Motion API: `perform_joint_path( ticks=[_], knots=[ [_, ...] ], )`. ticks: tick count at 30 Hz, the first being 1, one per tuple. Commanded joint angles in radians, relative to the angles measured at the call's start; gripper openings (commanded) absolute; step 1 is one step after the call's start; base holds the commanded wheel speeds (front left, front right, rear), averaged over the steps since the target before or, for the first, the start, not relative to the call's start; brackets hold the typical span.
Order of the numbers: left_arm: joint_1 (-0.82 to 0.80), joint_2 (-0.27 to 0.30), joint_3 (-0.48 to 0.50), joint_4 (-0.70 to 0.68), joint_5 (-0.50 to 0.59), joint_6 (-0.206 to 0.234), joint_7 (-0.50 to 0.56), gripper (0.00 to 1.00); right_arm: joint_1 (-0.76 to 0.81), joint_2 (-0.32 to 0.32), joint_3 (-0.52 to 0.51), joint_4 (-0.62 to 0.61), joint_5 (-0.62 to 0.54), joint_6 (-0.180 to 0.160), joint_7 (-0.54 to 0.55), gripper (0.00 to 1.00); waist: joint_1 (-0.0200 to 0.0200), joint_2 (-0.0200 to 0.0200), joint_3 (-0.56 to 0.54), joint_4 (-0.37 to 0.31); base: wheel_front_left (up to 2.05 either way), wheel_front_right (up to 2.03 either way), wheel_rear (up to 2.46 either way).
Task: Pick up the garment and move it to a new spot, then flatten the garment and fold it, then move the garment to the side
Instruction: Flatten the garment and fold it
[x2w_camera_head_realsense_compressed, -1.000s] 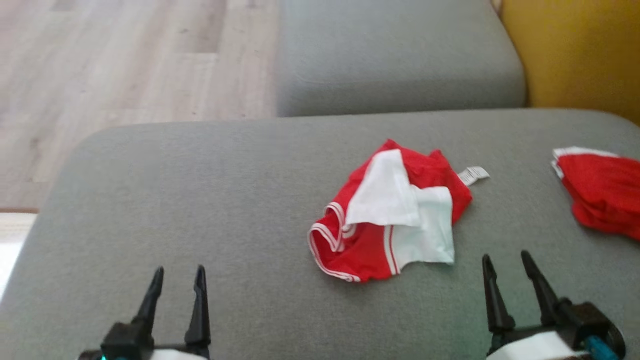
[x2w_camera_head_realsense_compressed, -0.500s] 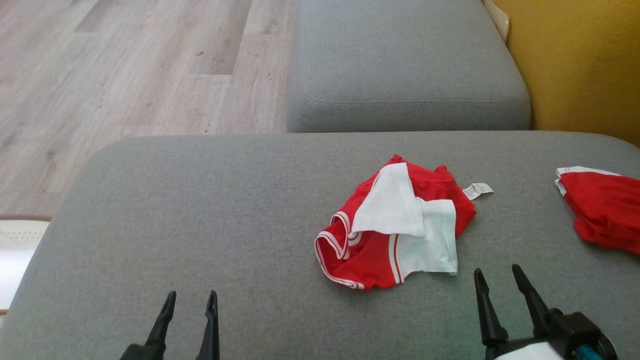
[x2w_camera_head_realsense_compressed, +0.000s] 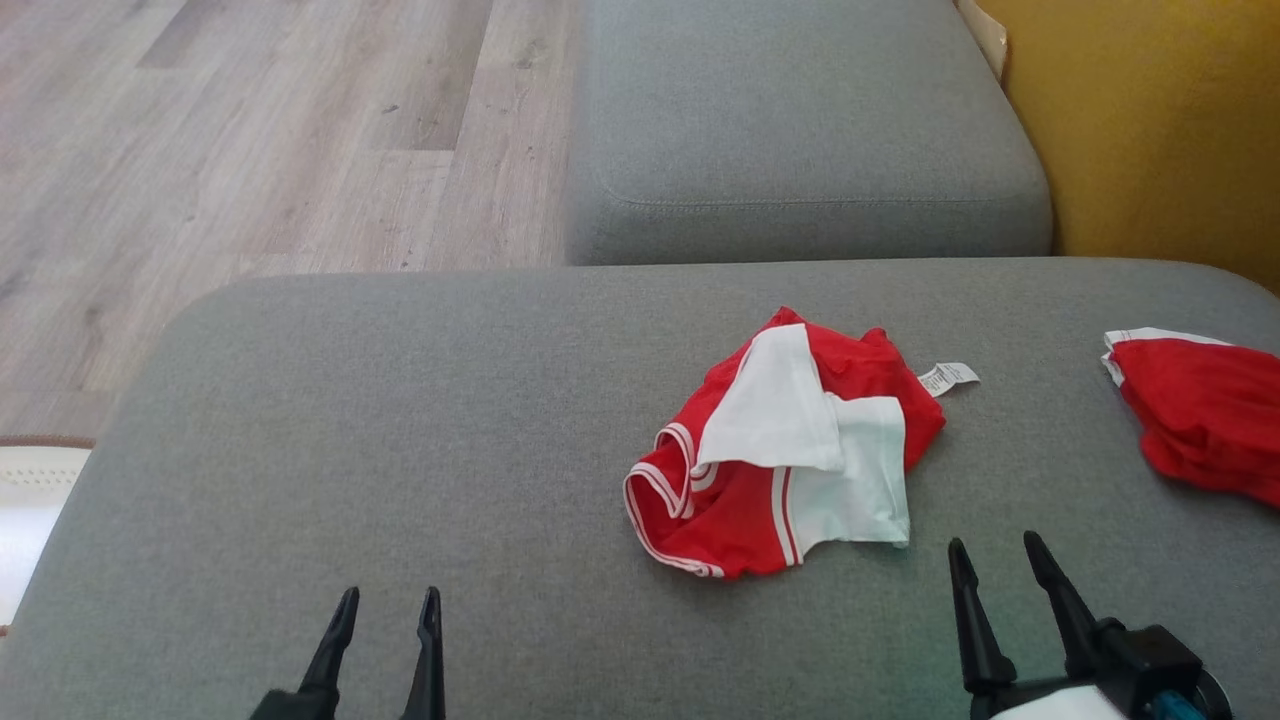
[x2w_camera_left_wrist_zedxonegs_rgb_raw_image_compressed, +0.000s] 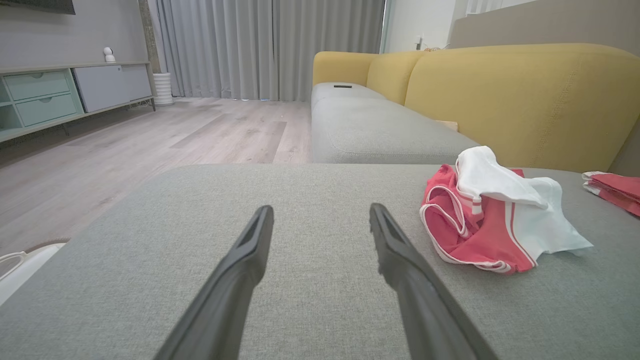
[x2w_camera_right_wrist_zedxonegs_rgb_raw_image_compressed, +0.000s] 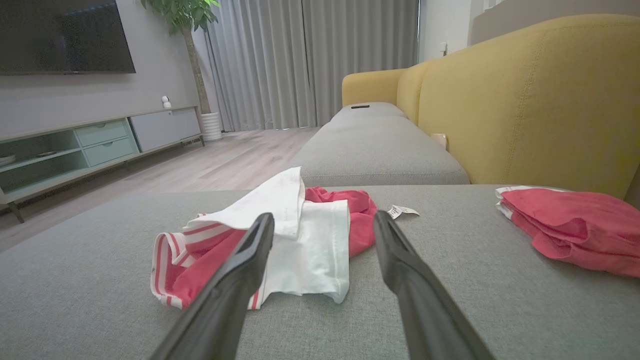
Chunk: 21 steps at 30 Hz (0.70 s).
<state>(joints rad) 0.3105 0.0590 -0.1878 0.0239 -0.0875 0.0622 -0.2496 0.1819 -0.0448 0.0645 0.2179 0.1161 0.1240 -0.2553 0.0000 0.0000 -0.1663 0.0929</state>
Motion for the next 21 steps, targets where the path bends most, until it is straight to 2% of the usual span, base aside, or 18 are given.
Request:
perform_joint_path(
  ticks=[1, 21],
  knots=[
    [-0.054, -0.009, 0.023, -0.029, 0.011, 0.007, -0.012, 1.00, -0.032, -0.006, 0.027, -0.027, 0.011, 0.007, -0.006, 1.00, 0.0000, 0.0000, 0.000, 0.000, 0.00, 0.00, 0.00],
    [-0.048, -0.009, 0.011, -0.027, 0.018, 0.001, -0.012, 1.00, -0.031, -0.005, 0.051, -0.020, 0.012, 0.007, -0.006, 1.00, 0.0000, 0.0000, 0.008, -0.029, 0.00, 0.00, 0.00]
  ],
)
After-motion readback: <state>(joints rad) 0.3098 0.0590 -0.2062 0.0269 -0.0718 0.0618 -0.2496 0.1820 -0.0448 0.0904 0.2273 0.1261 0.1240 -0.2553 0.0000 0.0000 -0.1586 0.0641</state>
